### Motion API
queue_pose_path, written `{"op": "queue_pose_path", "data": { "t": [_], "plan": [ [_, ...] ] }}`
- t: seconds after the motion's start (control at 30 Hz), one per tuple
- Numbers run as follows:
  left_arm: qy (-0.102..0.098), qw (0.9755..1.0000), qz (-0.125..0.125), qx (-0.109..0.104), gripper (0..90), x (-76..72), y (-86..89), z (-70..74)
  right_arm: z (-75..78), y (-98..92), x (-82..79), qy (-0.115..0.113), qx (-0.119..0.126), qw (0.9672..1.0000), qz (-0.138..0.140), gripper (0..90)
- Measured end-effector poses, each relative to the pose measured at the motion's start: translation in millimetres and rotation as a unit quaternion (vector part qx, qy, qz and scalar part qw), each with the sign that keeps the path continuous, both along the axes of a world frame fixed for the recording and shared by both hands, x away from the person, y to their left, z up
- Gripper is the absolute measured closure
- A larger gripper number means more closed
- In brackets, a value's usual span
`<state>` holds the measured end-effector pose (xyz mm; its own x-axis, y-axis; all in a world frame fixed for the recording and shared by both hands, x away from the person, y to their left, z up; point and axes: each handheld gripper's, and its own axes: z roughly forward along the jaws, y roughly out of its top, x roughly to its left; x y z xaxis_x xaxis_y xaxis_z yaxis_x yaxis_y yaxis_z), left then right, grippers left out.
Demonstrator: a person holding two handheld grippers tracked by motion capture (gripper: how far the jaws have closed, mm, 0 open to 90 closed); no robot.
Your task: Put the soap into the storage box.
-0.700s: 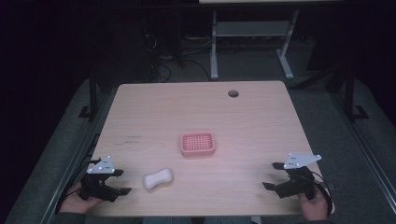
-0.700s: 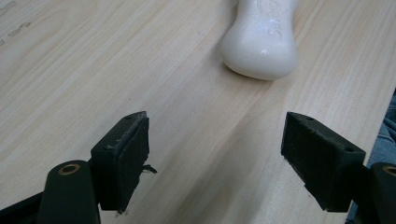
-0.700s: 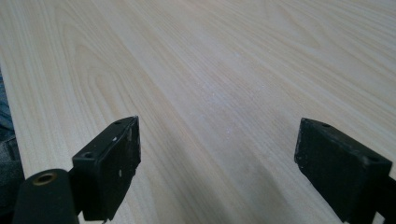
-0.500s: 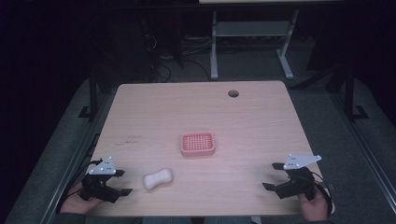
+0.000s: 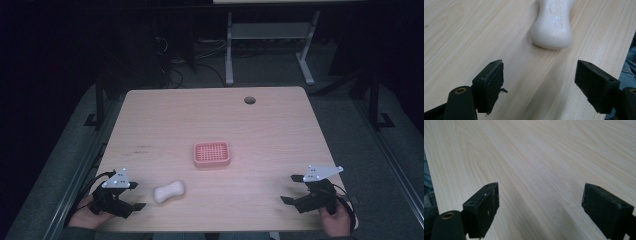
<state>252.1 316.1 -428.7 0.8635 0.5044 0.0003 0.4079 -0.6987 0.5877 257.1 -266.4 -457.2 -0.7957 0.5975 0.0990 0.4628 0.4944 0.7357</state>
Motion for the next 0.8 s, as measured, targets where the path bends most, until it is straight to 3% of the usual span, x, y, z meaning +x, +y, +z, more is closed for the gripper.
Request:
{"op": "queue_pose_path", "data": {
  "t": [0.8],
  "plan": [
    [-0.010,0.9997,-0.020,0.006,22.8,4.5,-16.3,6.0,0.3,0.9,-0.5,-0.002,-0.001,1.0000,0.004,14.2]
  ]
}}
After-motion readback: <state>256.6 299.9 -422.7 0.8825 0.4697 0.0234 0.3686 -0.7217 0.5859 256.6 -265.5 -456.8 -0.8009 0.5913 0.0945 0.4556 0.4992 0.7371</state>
